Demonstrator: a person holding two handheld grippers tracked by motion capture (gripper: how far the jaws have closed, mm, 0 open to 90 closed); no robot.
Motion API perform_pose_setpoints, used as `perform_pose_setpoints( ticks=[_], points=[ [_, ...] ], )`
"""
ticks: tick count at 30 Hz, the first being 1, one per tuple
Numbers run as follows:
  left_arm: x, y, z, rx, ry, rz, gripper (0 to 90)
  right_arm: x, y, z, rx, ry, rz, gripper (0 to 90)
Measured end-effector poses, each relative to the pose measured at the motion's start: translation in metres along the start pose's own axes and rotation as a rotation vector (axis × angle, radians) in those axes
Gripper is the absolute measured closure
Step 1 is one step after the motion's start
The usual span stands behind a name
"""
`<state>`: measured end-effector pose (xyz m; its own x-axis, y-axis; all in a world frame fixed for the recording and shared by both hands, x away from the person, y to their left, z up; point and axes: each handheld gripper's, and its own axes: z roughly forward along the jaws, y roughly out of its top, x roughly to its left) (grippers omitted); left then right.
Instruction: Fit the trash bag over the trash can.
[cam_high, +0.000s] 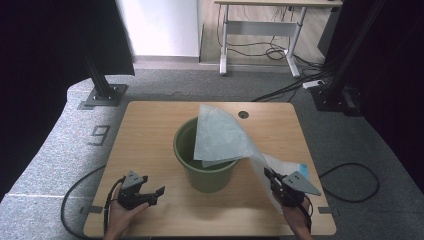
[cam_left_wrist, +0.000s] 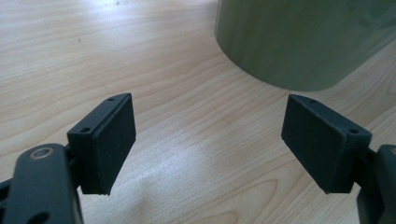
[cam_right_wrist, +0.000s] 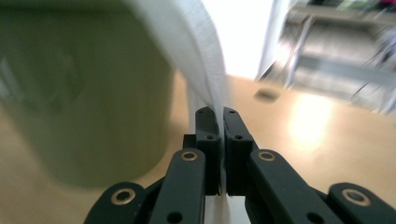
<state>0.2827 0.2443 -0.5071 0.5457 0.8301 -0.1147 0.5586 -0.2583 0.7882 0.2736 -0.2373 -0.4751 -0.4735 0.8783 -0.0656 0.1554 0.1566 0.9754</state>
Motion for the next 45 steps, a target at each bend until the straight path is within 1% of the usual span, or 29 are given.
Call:
perform_pose_setpoints(
  ticks=[1, 3, 6, 10, 12, 15, 18, 20, 24, 27, 30, 34, 38, 41, 45],
  points=[
    [-0.001, 0.001, -0.001, -0.006, 0.003, 0.002, 18.4, -0.001, 0.006, -0.003, -0.024, -0.018, -0.013, 85.9],
    [-0.004, 0.004, -0.002, -0.015, 0.005, 0.01, 18.6, -0.002, 0.017, -0.007, -0.061, -0.037, -0.046, 86.7],
    [-0.008, 0.008, -0.003, -0.03, 0.003, 0.019, 18.7, -0.003, 0.034, -0.01, -0.093, -0.04, -0.073, 87.4],
    [-0.013, 0.014, -0.005, -0.044, 0.0, 0.028, 18.8, -0.001, 0.057, -0.01, -0.141, -0.025, -0.104, 87.8],
    [-0.015, 0.017, -0.005, -0.044, 0.001, 0.037, 18.7, 0.001, 0.067, -0.007, -0.154, -0.014, -0.113, 87.8],
    [-0.02, 0.021, -0.008, -0.038, 0.014, 0.077, 18.3, 0.006, 0.079, -0.003, -0.171, -0.001, -0.127, 87.8],
    [-0.025, 0.026, -0.013, -0.052, 0.013, 0.091, 18.2, 0.009, 0.088, -0.005, -0.201, 0.013, -0.137, 87.9],
    [-0.028, 0.03, -0.016, -0.063, 0.013, 0.102, 18.2, 0.01, 0.089, -0.009, -0.211, 0.024, -0.146, 88.0],
    [-0.037, 0.041, -0.021, -0.091, 0.011, 0.123, 18.2, 0.006, 0.085, -0.015, -0.21, 0.027, -0.143, 88.0],
    [-0.044, 0.05, -0.026, -0.115, 0.005, 0.137, 18.0, 0.003, 0.084, -0.016, -0.201, 0.03, -0.135, 88.0],
    [-0.05, 0.058, -0.031, -0.14, 0.0, 0.146, 17.7, 0.002, 0.089, -0.013, -0.191, 0.045, -0.128, 88.0],
    [-0.056, 0.069, -0.036, -0.165, -0.016, 0.153, 17.2, 0.006, 0.099, -0.006, -0.181, 0.067, -0.134, 88.0],
    [-0.059, 0.08, -0.039, -0.166, -0.025, 0.165, 16.8, 0.012, 0.108, -0.001, -0.168, 0.083, -0.138, 88.0],
    [-0.06, 0.089, -0.042, -0.177, -0.034, 0.162, 16.9, 0.015, 0.111, 0.004, -0.154, 0.094, -0.137, 87.9],
    [-0.058, 0.101, -0.042, -0.188, -0.046, 0.152, 17.1, 0.015, 0.114, 0.012, -0.131, 0.101, -0.132, 87.9]
  ],
)
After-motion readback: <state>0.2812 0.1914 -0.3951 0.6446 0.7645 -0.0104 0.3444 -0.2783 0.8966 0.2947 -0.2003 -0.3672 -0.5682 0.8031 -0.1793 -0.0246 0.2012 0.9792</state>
